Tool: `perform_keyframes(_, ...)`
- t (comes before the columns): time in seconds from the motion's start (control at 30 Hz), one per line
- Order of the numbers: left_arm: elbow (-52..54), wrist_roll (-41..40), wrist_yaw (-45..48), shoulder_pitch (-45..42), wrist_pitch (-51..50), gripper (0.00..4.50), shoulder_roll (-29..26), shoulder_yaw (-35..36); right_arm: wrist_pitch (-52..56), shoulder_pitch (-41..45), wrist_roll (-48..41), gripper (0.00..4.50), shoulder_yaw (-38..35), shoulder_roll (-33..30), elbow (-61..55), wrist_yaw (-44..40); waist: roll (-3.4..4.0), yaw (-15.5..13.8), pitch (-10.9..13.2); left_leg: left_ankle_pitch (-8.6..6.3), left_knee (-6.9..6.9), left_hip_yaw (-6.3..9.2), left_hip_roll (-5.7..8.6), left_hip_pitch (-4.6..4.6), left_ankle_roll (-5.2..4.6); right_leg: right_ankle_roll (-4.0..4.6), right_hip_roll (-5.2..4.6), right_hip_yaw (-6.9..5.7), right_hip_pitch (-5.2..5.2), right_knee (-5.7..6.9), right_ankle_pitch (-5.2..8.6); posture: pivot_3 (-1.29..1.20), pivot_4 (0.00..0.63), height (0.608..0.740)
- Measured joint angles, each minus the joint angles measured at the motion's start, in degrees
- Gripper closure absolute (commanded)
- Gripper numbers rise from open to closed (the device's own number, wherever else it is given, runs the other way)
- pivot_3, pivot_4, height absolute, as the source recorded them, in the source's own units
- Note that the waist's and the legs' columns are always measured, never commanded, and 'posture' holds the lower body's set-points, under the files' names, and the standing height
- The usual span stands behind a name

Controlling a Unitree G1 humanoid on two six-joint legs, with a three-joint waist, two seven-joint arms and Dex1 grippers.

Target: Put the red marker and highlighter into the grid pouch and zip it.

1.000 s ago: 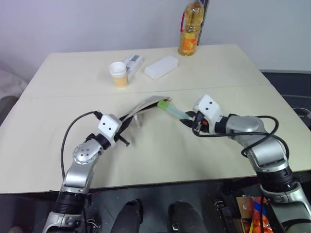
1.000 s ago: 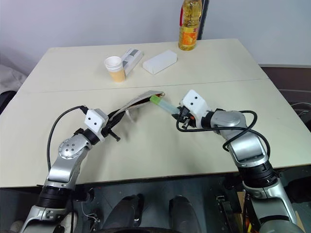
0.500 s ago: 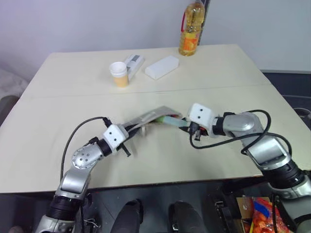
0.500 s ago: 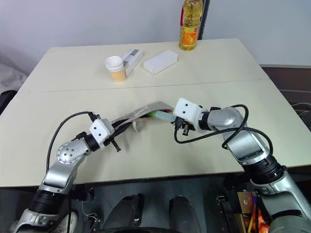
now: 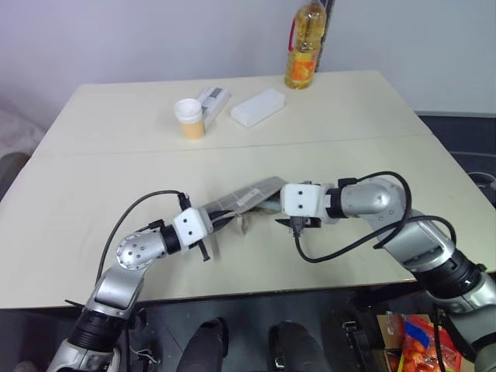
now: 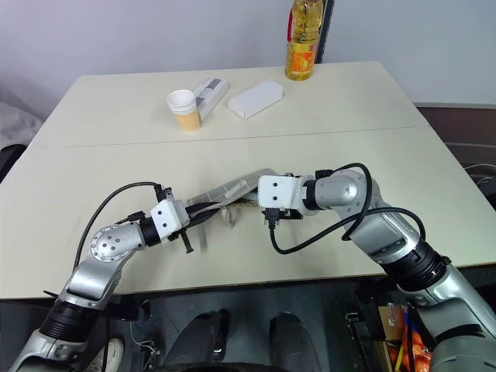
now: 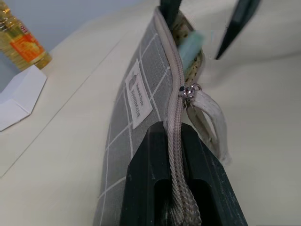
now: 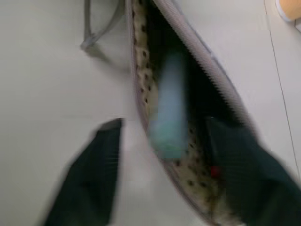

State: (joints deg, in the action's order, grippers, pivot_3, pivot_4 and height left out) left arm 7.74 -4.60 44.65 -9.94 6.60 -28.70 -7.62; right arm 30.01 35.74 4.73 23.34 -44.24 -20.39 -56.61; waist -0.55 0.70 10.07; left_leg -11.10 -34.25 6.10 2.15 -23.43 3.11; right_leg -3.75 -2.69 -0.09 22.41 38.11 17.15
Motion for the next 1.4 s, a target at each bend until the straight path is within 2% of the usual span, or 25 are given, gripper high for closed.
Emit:
perform_keyframes(0.2,-0.01,-2.49,-3.00,-0.62,-3.69,4.50,2.24,2.28,6.54,-1.14,-9.73,0.76,-13.74,1.54,-5.04,0.68,0.00,-0.06,0.00,0.00,0.00,0.02,0.00,0.00,0.00,0.00,0.00,-0.01,-0.03,0.00,0.00,0.00,0.150,0.740)
perform_keyframes(0.3,-0.13,-4.61,-6.22,-2.53,-7.27,4.50,6.37,3.06,12.51,-2.71,-17.76,0.76,-20.23,3.87,-7.82,0.83,-0.03,-0.25,0.00,0.00,-0.04,0.06,0.01,-0.01,0.00,-0.01,0.00,-0.05,-0.07,0.00,0.00,0.00,0.150,0.740)
perform_keyframes(0.4,-0.25,-7.25,-9.49,-5.58,-11.29,4.50,11.10,4.06,19.48,-6.78,-26.83,0.76,-26.10,9.51,-10.94,2.98,-0.05,-0.24,-0.01,0.00,-0.08,0.07,0.01,0.00,-0.01,-0.01,0.02,-0.06,-0.12,0.02,-0.01,0.00,0.150,0.740)
perform_keyframes(0.5,-0.24,-8.63,-11.28,-6.83,-13.66,4.50,13.54,4.09,22.85,-11.26,-29.76,0.76,-25.29,11.14,-11.99,5.65,-0.04,0.04,-0.01,0.00,-0.09,0.02,0.02,0.01,-0.01,-0.02,0.02,-0.06,-0.10,0.03,-0.01,0.00,0.150,0.740)
perform_keyframes(0.6,-0.26,-9.96,-13.14,-7.56,-16.42,4.50,16.27,4.15,22.83,-12.84,-27.46,0.76,-21.19,14.16,-10.91,11.72,-0.04,0.33,-0.01,0.00,-0.09,0.02,-0.02,0.04,-0.01,-0.01,0.09,-0.06,-0.06,0.10,-0.01,0.00,0.150,0.740)
perform_keyframes(0.77,-0.25,-10.96,-13.74,-8.87,-17.33,4.50,17.12,4.25,22.03,-11.19,-24.58,0.76,-17.62,22.45,-5.14,21.30,-0.03,0.15,0.00,0.01,-0.10,0.04,-0.02,0.05,0.00,-0.01,0.13,-0.06,-0.08,0.10,-0.01,0.00,0.150,0.740)
perform_keyframes(0.97,-0.25,-10.94,-13.80,-8.95,-17.36,4.50,17.57,4.08,19.15,-7.85,-22.74,0.76,-15.74,26.02,-0.65,26.29,-0.04,-0.03,-0.01,0.00,-0.09,0.04,0.04,0.01,0.00,-0.01,0.11,-0.05,-0.08,0.07,-0.01,0.00,0.150,0.740)
perform_keyframes(1.07,-0.25,-10.91,-13.84,-8.96,-17.35,4.50,17.66,3.94,17.90,-7.39,-22.31,1.59,-15.61,27.09,1.19,27.23,-0.04,0.05,-0.01,0.01,-0.08,0.04,0.03,0.01,0.00,-0.01,0.10,-0.04,-0.07,0.08,-0.01,0.00,0.150,0.740)
perform_keyframes(1.13,-0.25,-10.88,-13.92,-8.95,-17.35,4.50,17.69,3.91,17.36,-7.18,-22.39,2.47,-15.63,27.28,1.81,27.24,-0.04,0.06,-0.01,0.01,-0.08,0.04,0.03,0.01,0.00,-0.01,0.11,-0.04,-0.07,0.08,-0.01,0.00,0.150,0.740)
perform_keyframes(1.23,-0.23,-10.84,-14.30,-8.90,-17.35,4.50,17.65,3.91,17.14,-7.13,-22.73,4.07,-15.64,27.23,1.80,27.05,-0.04,0.10,-0.01,0.00,-0.08,0.05,0.03,0.01,0.00,-0.01,0.10,-0.04,-0.07,0.08,-0.01,0.00,0.150,0.740)
perform_keyframes(1.27,-0.23,-10.78,-14.35,-8.85,-17.34,4.50,17.59,3.91,17.13,-7.13,-22.99,4.44,-15.65,27.16,1.78,27.00,-0.04,0.12,-0.01,0.00,-0.08,0.05,0.02,0.01,0.00,-0.01,0.10,-0.04,-0.07,0.08,-0.01,0.00,0.150,0.740)
perform_keyframes(1.4,-0.21,-9.88,-14.42,-8.74,-17.04,4.50,16.97,3.86,17.03,-7.12,-23.66,4.44,-16.07,26.53,1.46,26.71,-0.04,0.10,-0.01,0.00,-0.08,0.05,0.02,0.01,0.00,-0.01,0.11,-0.04,-0.07,0.08,-0.01,0.00,0.150,0.740)
